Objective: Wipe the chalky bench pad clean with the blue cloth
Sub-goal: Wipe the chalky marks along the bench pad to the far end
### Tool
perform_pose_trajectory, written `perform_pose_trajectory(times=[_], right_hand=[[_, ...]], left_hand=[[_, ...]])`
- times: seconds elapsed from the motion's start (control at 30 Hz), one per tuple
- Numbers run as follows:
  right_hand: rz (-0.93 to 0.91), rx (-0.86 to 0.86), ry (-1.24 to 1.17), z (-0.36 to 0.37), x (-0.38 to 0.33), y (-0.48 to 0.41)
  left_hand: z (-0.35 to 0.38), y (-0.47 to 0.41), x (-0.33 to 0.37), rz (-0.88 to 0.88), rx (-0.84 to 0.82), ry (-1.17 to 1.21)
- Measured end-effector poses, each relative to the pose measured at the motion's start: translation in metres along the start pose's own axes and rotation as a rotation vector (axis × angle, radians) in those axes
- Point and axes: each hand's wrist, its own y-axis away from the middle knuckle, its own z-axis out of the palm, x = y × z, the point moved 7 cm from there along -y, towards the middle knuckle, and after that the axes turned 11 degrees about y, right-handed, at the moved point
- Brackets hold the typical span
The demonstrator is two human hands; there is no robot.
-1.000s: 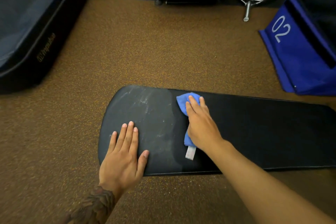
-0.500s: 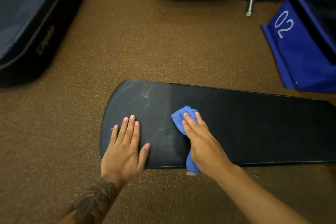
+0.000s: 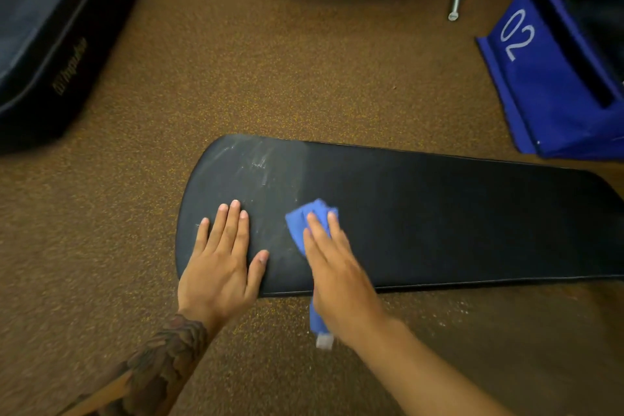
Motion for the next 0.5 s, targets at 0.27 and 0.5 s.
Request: perform_pose_trajectory(times=[0.27, 0.5], right_hand=[[0.216, 0.011, -0.056, -0.013, 0.056, -0.005], [0.132, 0.013, -0.081, -0.005, -0.011, -0.005]], left_hand=[[-0.002, 0.0, 0.001, -0.001, 0.017, -0.006], [0.0, 0.0, 0.001, -0.003, 0.014, 0.012]])
